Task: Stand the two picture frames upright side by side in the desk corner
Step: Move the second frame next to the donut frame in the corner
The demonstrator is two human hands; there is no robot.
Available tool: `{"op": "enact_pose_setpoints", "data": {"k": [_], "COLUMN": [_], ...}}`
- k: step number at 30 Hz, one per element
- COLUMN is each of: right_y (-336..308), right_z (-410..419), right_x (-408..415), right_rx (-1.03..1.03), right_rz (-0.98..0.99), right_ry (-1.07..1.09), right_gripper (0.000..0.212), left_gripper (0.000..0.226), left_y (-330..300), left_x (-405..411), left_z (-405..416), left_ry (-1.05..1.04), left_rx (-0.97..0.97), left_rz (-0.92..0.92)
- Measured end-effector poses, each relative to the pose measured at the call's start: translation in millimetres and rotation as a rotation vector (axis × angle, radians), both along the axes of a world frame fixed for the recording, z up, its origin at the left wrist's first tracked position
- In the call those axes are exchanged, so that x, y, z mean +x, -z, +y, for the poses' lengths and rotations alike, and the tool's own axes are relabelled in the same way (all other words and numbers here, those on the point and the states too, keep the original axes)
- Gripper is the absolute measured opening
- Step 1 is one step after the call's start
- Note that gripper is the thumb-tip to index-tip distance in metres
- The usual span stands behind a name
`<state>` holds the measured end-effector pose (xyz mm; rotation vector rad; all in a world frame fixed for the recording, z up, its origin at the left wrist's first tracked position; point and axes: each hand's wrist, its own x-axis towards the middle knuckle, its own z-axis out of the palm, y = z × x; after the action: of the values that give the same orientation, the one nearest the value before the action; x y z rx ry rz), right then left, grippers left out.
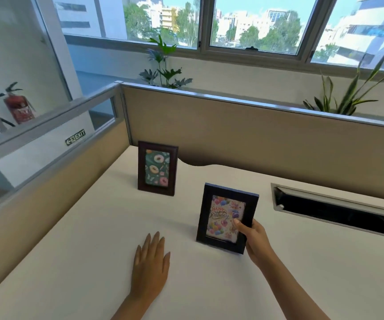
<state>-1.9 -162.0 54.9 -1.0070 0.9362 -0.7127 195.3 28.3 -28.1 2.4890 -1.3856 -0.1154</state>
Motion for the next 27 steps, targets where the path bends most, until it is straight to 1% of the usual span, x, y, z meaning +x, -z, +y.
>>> {"op": "enact_pose_setpoints", "data": {"k": [3,6,9,12,15,17,21,27], "right_y": [1.7,2.7,1.7,1.7,-0.3,-1.1,2.5,5.1], "right_z": [-19.9,-40.4,-54.1,-71.6,-85.9,-92.2,-98.4,-99.6], "right_x": [42.6,80.5,99.0,118.1,134.7,142.8,154.4,158.0], "right_rx": [-0.006,-0.01,-0.014,-0.028,-0.04,-0.042,-0.046,-0.067], "right_rz": [0.009,0.003,0.005,0.017,0.031,0.035,0.036,0.043], "right_ry": [0.024,0.057,0.087,0.086,0.06,0.049,0.047,0.045], "right_gripper": [0.025,0.021,0.019,0.019,0.018,0.019,0.02,0.019], "left_gripper": [0.071,0.077,0.082,0.084,0.092,0.098,0.098,0.097], "left_y": [5.2,8.5,8.6,12.8,16.0,14.6,13.9,19.0], "left_x": [33.1,68.2,93.6,123.2,149.2,161.6,180.9,186.6], "left_z": [-12.1,-35.9,-54.8,-76.6,-94.1,-100.5,-109.1,-111.7], "left_ry": [-0.044,-0.085,-0.116,-0.148,-0.182,-0.173,-0.082,-0.053], "left_rx": [0.068,0.06,0.038,0.024,0.001,-0.044,-0.15,-0.138], "left_rz": [-0.027,-0.035,-0.04,-0.028,0.012,0.023,0.023,0.002]}}
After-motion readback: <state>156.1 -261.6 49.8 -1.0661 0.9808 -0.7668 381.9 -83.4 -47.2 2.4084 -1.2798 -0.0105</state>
